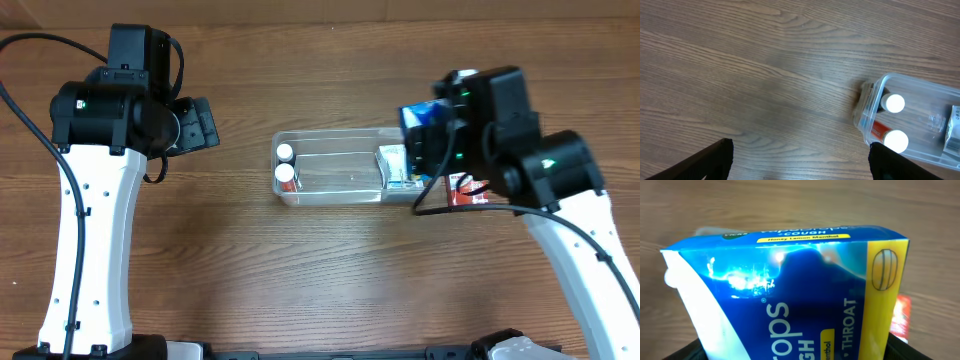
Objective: Pack container
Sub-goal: 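Place the VapoDrops box upright in the container's middle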
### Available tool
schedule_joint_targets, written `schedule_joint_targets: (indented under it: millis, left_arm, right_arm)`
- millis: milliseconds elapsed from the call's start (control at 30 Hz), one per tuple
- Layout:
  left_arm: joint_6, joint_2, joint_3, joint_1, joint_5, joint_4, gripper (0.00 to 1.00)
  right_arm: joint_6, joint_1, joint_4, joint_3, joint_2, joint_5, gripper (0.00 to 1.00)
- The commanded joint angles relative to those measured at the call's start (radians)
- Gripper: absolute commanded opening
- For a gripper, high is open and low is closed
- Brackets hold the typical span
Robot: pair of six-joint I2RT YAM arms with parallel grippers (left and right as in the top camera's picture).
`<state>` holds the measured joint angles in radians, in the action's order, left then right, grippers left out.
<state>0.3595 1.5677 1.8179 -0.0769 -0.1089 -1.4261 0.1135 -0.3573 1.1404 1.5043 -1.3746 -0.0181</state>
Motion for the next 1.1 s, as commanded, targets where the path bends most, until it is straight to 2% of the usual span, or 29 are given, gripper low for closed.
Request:
schedule_joint_targets:
  millis: [0,200,467,633,733,1000,1067]
  left_arm:
    - [-0.023,-0.005,-0.004,-0.002,0.002,-0.002,0.88]
    - [-0.023,-0.005,-0.004,-0.002,0.002,-0.01,0.88]
    - [-0.023,-0.005,-0.004,-0.002,0.002,-0.01,0.88]
    - [-0.023,-0.005,-0.004,-0.002,0.002,-0.01,0.88]
    - [-0.023,-0.005,-0.004,-0.002,0.002,-0.011,0.88]
    - [-0.023,-0.005,-0.004,-0.002,0.001,-0.011,0.88]
    - [-0.023,-0.005,-0.004,-0.002,0.002,-0.011,0.88]
  right_arm:
    - [0.11,-0.085,-0.059,0.026,-0.072,0.008,0.54]
    - [0.254,-0.098,-0.082,0.022,-0.261,0.008,0.55]
    - [0.254,-0.098,-0.118,0.022,-0.458,-0.014,0.56]
    - [0.254,-0.098,-0.126,0.02,-0.499,-0.014,0.57]
    - [0.254,-0.098,-0.138,0.018,-0.502,-0.013,0.6]
    - [0.254,-0.098,-0.133,0.018,-0.502,-0.014,0.79]
    - [0.254,-0.098,-0.126,0.018,-0.502,-0.014,0.8]
